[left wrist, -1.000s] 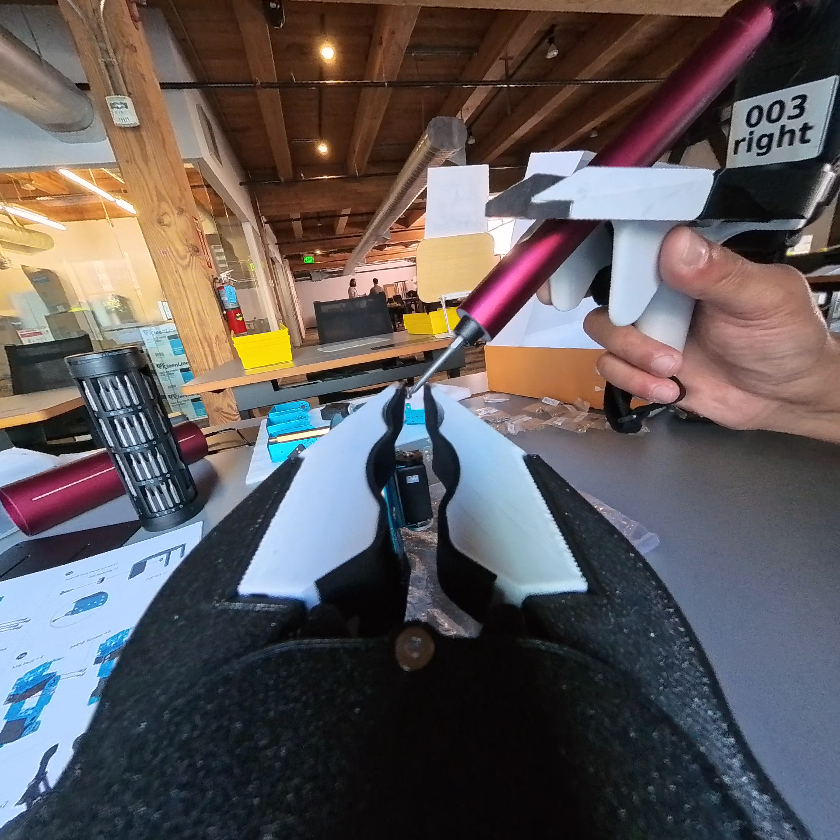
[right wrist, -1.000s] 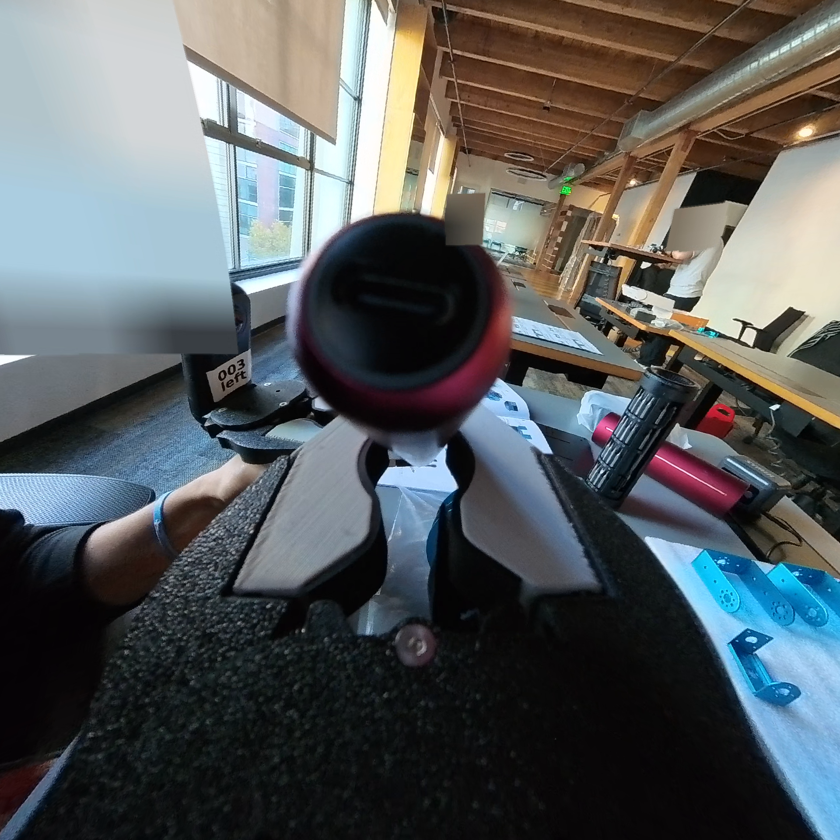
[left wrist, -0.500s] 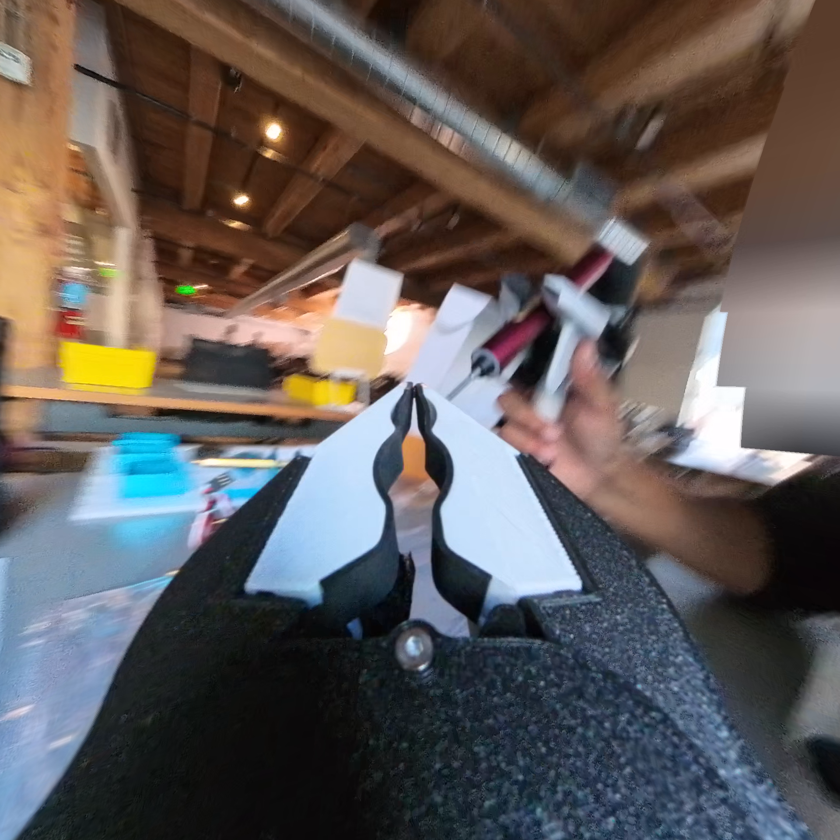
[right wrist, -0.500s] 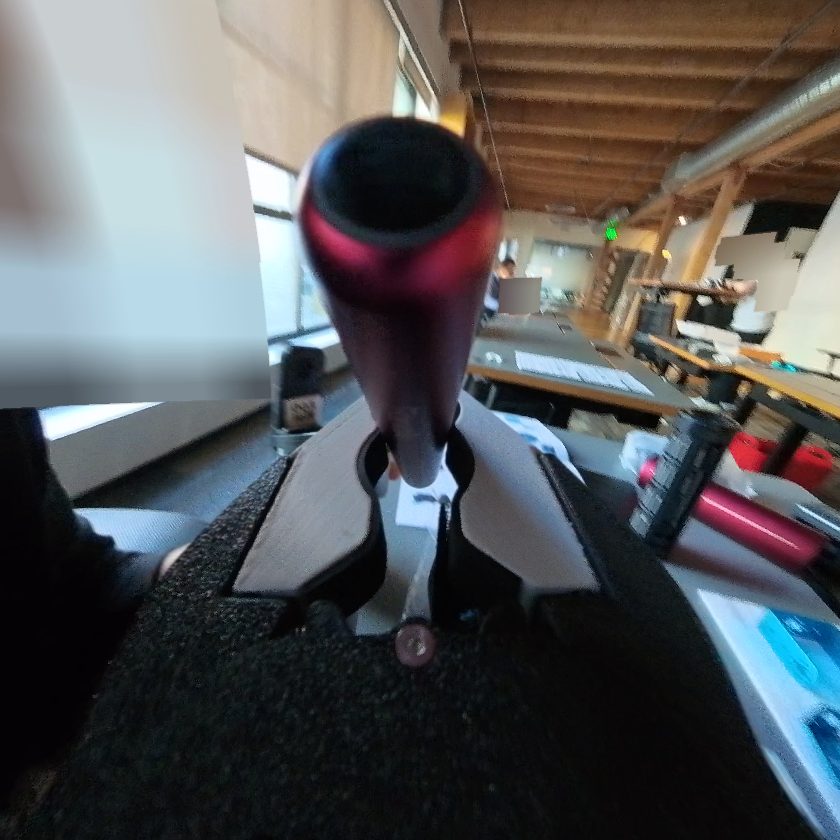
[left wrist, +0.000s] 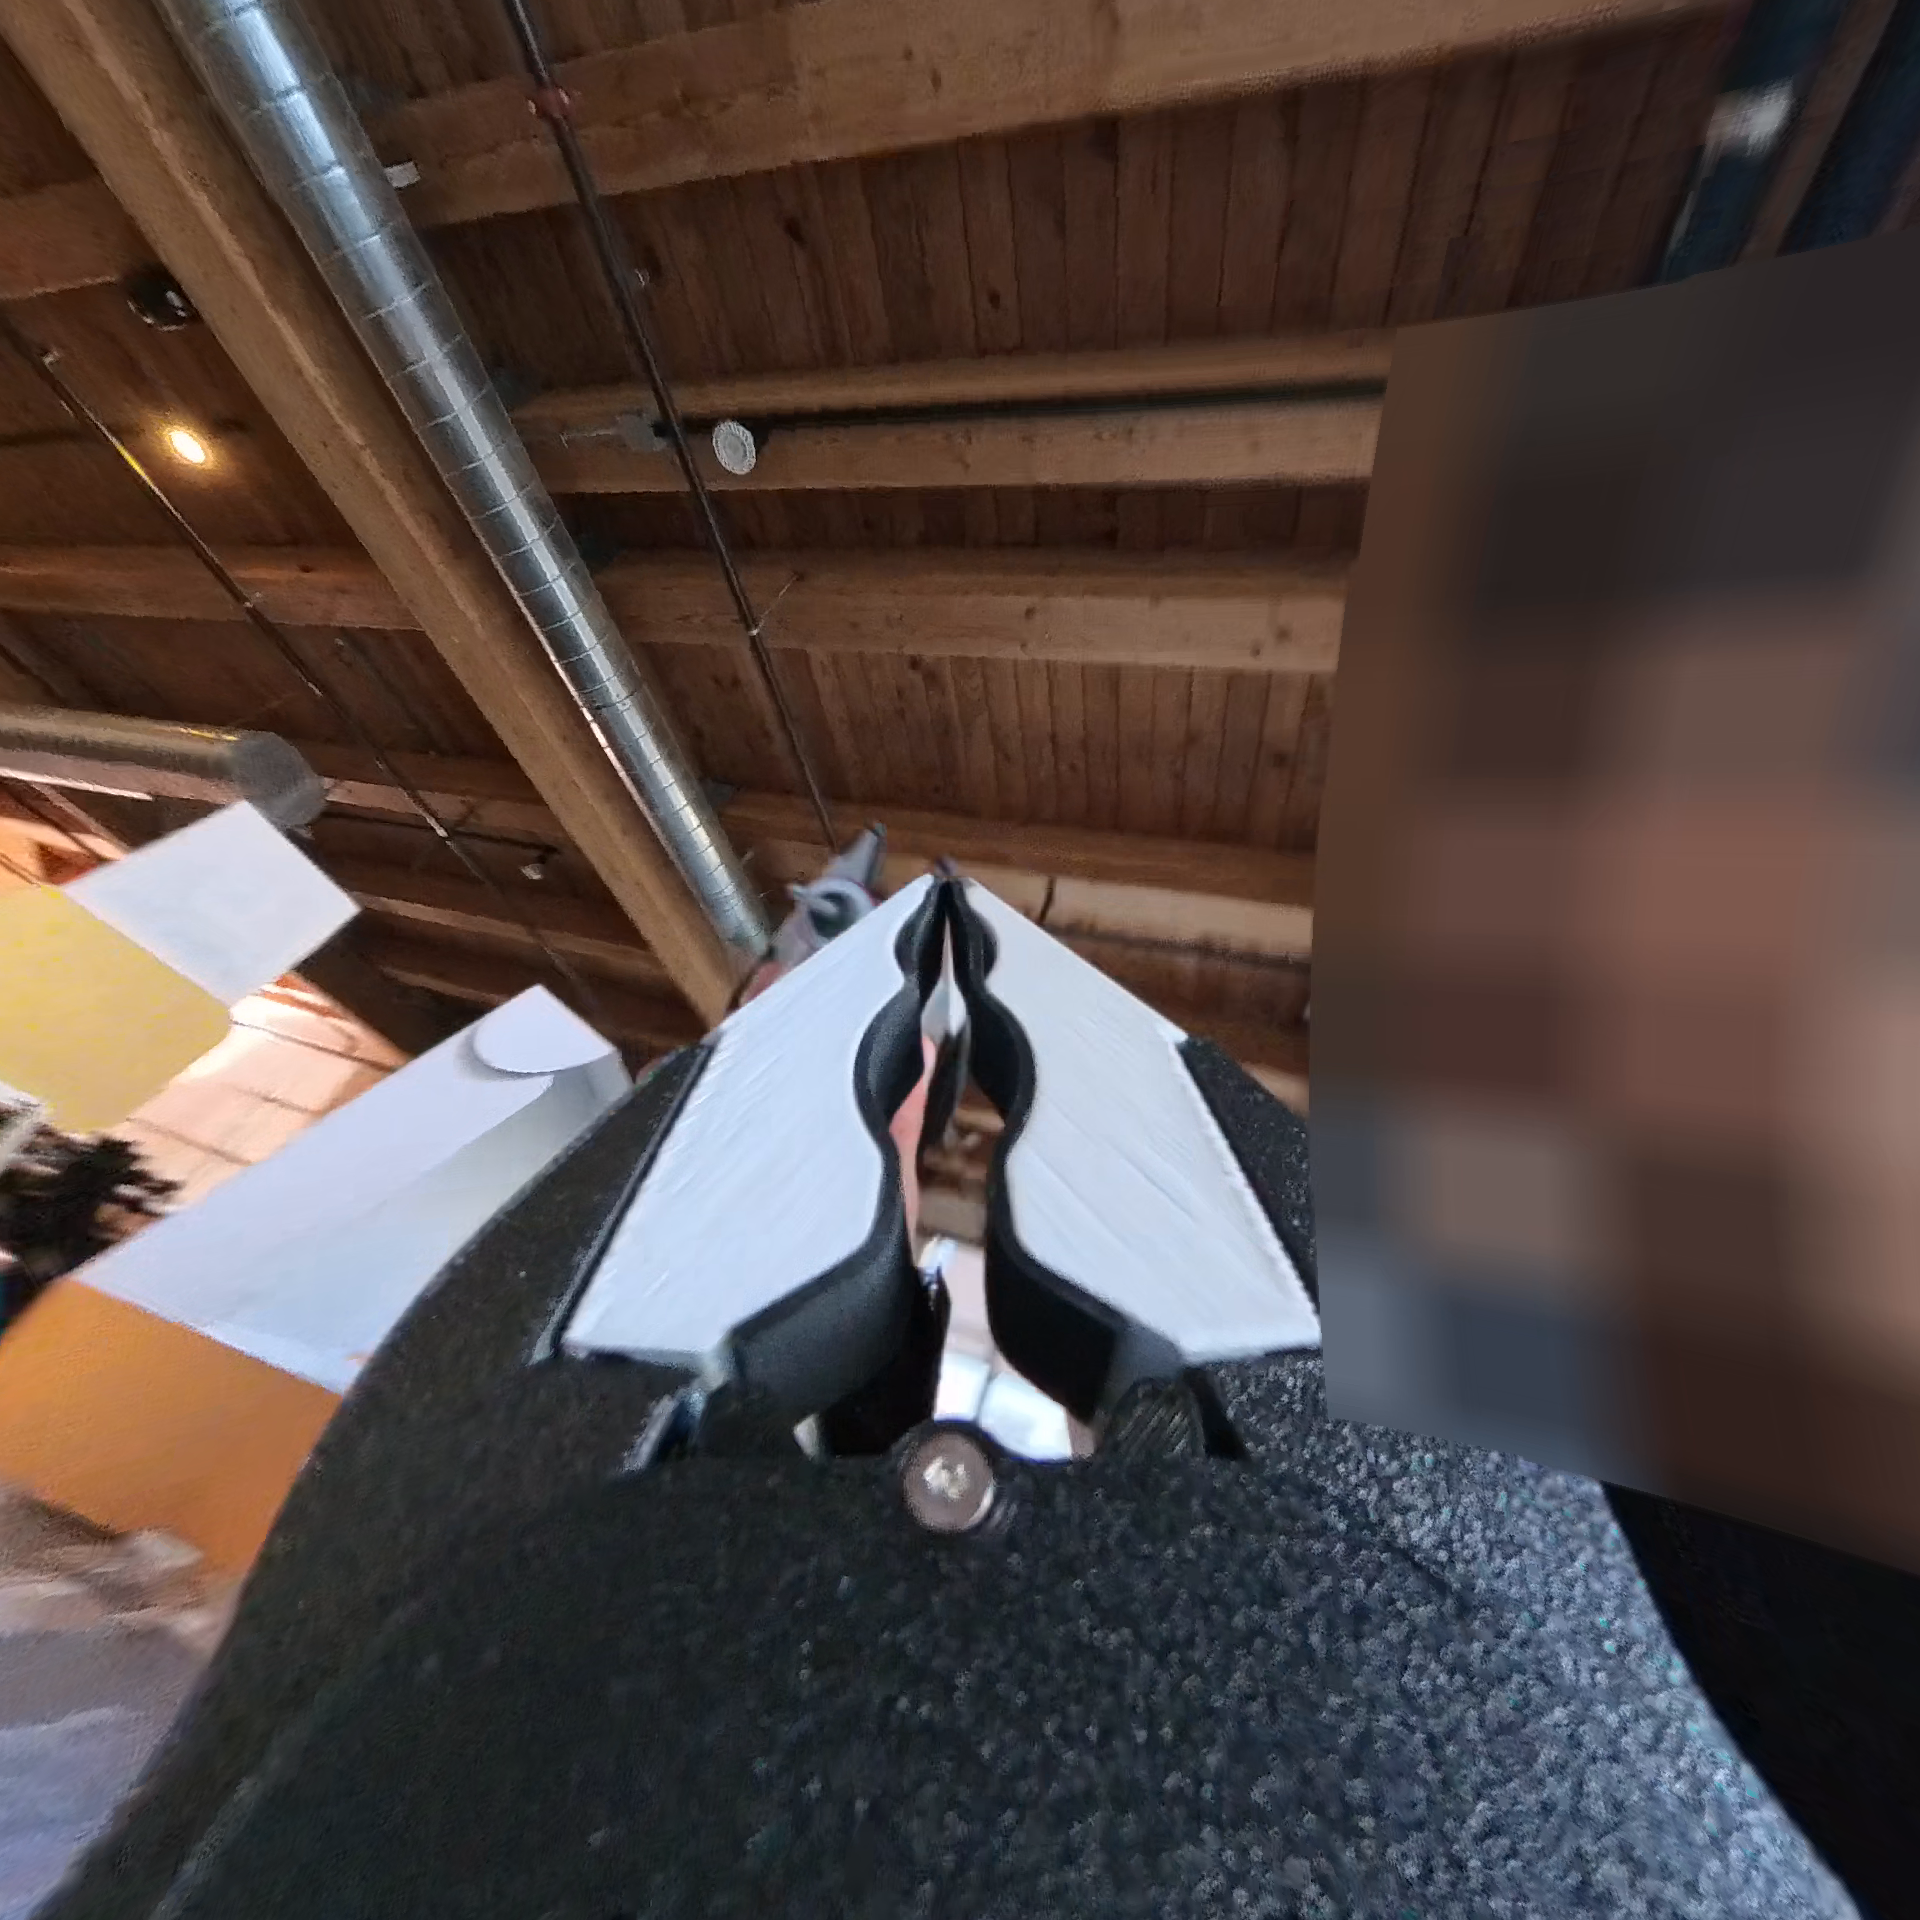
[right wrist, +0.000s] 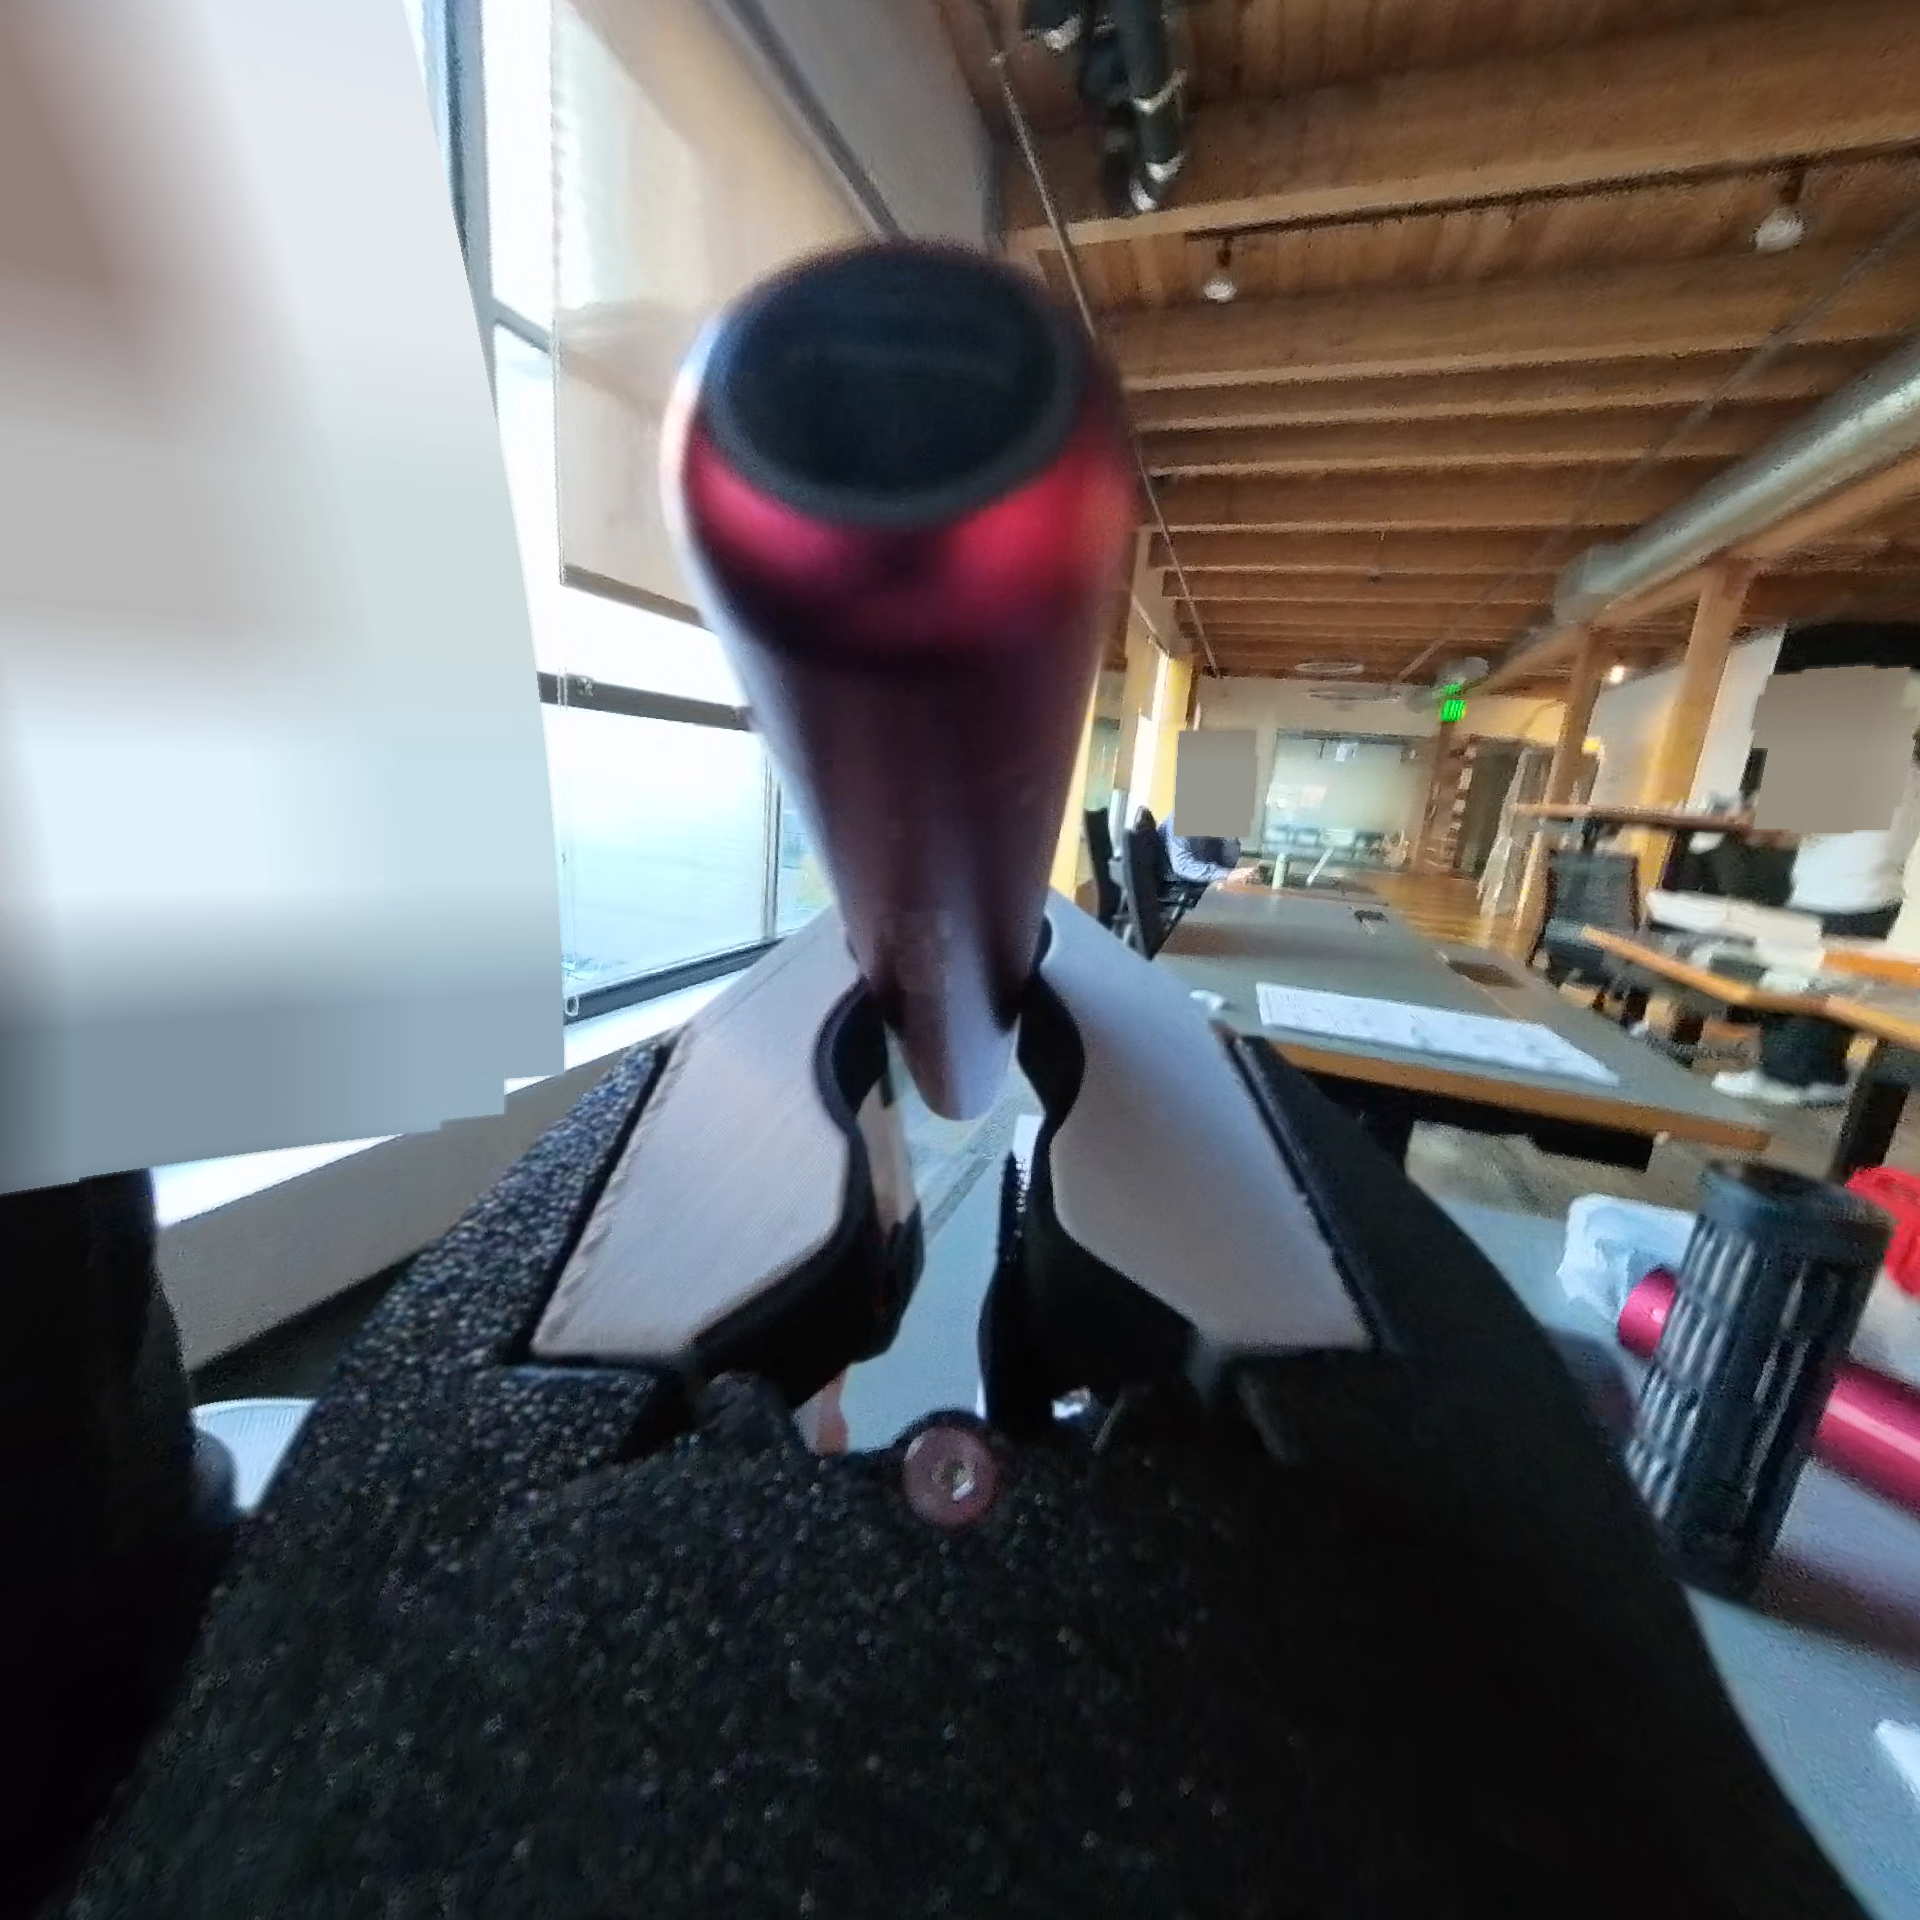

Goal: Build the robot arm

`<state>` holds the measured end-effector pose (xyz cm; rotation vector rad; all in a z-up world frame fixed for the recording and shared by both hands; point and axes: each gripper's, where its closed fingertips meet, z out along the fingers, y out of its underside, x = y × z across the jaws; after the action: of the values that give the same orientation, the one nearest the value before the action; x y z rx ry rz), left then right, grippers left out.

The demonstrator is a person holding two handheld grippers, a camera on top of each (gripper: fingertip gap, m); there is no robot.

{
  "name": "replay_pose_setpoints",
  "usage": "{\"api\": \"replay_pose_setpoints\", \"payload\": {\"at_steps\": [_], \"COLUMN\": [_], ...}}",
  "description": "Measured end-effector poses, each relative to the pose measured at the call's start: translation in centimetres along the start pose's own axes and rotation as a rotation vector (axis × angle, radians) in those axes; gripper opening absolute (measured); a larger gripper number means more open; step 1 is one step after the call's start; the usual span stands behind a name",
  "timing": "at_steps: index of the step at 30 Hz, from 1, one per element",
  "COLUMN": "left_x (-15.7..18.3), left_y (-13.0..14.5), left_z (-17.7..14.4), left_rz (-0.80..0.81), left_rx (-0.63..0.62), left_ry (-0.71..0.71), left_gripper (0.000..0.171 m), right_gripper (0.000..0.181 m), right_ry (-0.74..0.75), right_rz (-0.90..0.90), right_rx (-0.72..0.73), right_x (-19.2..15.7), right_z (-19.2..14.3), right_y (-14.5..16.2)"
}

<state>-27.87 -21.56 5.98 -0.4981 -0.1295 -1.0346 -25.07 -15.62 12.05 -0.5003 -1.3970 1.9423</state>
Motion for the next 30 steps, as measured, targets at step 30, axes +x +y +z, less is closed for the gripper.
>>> {"api": "replay_pose_setpoints", "payload": {"at_steps": [30], "left_x": [-4.8], "left_y": [1.7], "left_z": [-0.2], "left_rz": [0.498], "left_rx": [-0.288], "left_ry": [-0.563], "left_gripper": [0.0], "right_gripper": [0.022], "right_ry": [-0.02], "right_rz": [-0.12], "right_rx": [-0.374], "right_x": [-2.7], "right_z": [0.1], "right_y": [7.6]}}
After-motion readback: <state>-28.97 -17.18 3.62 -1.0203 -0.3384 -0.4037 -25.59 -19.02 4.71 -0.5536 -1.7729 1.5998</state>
